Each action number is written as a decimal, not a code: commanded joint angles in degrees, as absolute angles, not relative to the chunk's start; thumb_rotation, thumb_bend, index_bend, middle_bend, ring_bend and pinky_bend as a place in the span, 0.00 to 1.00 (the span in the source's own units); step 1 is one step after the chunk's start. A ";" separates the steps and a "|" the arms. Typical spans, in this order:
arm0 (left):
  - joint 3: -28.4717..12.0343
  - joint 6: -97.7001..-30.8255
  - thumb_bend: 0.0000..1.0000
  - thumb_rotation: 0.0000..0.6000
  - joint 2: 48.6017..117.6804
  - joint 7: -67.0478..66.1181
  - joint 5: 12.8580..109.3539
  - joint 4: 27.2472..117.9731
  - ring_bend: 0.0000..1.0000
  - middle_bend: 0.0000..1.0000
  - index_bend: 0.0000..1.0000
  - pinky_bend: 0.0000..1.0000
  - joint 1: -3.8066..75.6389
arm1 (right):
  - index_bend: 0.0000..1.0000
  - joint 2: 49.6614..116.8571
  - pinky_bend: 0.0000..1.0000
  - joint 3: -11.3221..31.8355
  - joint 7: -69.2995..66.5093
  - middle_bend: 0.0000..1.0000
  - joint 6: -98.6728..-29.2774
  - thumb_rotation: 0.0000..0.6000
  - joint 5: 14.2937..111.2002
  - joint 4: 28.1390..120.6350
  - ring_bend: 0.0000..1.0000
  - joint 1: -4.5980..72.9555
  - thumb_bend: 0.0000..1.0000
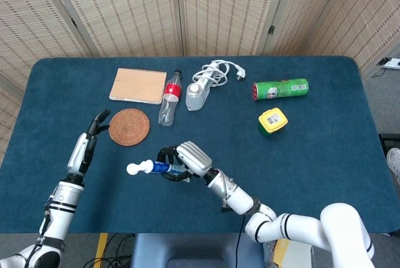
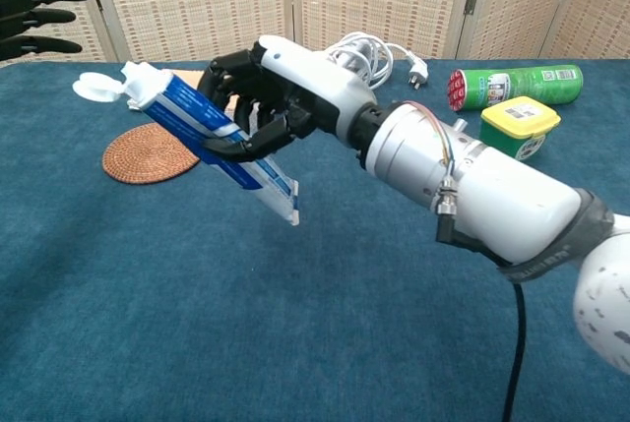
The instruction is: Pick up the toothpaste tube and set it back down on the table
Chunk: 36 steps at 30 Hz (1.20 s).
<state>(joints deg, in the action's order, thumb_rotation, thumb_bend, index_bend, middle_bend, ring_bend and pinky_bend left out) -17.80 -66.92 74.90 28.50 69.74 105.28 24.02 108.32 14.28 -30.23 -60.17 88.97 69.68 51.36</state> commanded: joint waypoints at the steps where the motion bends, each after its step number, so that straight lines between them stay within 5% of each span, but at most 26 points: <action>1: -18.44 -68.56 0.00 0.00 77.11 26.99 69.30 104.93 0.04 0.06 0.00 0.17 24.63 | 0.68 110.63 0.67 15.94 -29.89 0.66 -60.08 1.00 87.18 68.17 0.57 52.63 0.63; 18: -20.75 -71.28 0.00 0.00 84.80 21.62 66.65 103.85 0.00 0.00 0.00 0.15 27.49 | 0.68 119.44 0.67 23.63 -25.42 0.66 -57.96 1.00 77.64 63.52 0.57 57.39 0.63; 36: -22.64 -71.41 0.00 0.00 87.64 20.21 64.75 103.20 0.00 0.00 0.00 0.15 28.85 | 0.70 121.44 0.67 25.48 -19.39 0.68 -55.62 1.00 73.54 63.46 0.58 59.45 0.64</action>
<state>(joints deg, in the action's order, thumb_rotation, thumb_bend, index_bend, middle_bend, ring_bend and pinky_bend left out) -22.64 -71.41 87.65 20.21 64.76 103.22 28.85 121.58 25.41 -19.75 -55.82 73.78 63.35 59.37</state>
